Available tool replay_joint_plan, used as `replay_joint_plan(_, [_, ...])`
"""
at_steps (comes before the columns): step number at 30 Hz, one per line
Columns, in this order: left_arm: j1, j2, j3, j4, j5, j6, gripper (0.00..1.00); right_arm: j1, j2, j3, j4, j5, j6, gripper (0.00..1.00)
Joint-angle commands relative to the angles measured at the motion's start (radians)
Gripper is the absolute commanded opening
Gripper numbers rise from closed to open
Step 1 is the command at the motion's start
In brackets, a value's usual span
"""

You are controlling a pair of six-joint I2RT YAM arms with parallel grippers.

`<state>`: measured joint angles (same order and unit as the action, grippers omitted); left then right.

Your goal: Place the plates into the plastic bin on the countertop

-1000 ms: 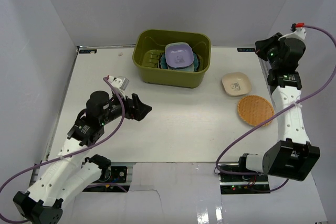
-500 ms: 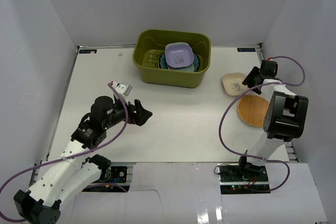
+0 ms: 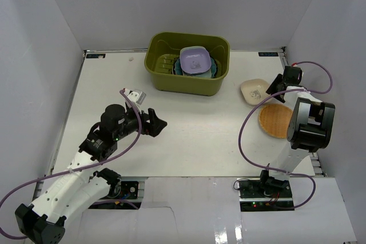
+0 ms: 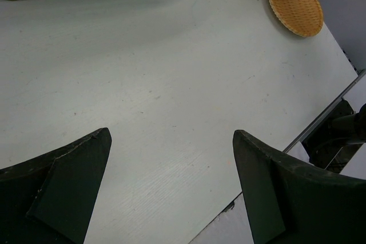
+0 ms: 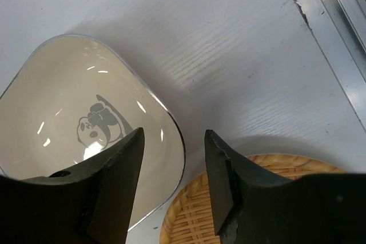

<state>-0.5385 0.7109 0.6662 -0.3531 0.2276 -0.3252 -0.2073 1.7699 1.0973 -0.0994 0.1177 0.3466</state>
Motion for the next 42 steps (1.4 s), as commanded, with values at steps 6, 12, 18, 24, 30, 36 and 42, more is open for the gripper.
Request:
replay_joint_plan(6, [-0.008, 0.007, -0.005, 0.029, -0.014, 0.015, 0.98, -0.003, 0.029, 0.039, 0.015, -0.003, -0.049, 0.54])
replay_joint_plan(12, [-0.008, 0.004, -0.005, 0.029, -0.022, 0.018, 0.98, -0.004, 0.102, 0.067, 0.015, -0.076, -0.035, 0.29])
replay_joint_plan(18, [-0.008, 0.004, -0.005, 0.028, -0.024, 0.018, 0.98, -0.003, -0.074, 0.035, 0.128, -0.104, 0.025, 0.08])
replay_joint_plan(24, [-0.008, -0.002, -0.004, 0.029, -0.027, 0.017, 0.98, 0.118, -0.283, 0.119, 0.112, -0.096, 0.057, 0.08])
replay_joint_plan(30, [-0.008, -0.027, -0.004, 0.029, -0.036, 0.017, 0.98, 0.365, -0.208, 0.361, 0.004, -0.04, 0.052, 0.08])
replay_joint_plan(36, [-0.008, -0.053, -0.008, 0.029, -0.053, 0.017, 0.98, 0.542, -0.026, 0.576, -0.069, 0.078, 0.097, 0.08])
replay_joint_plan(42, [-0.006, -0.068, -0.008, 0.028, -0.057, 0.017, 0.98, 0.634, 0.126, 0.729, -0.173, 0.186, 0.149, 0.08])
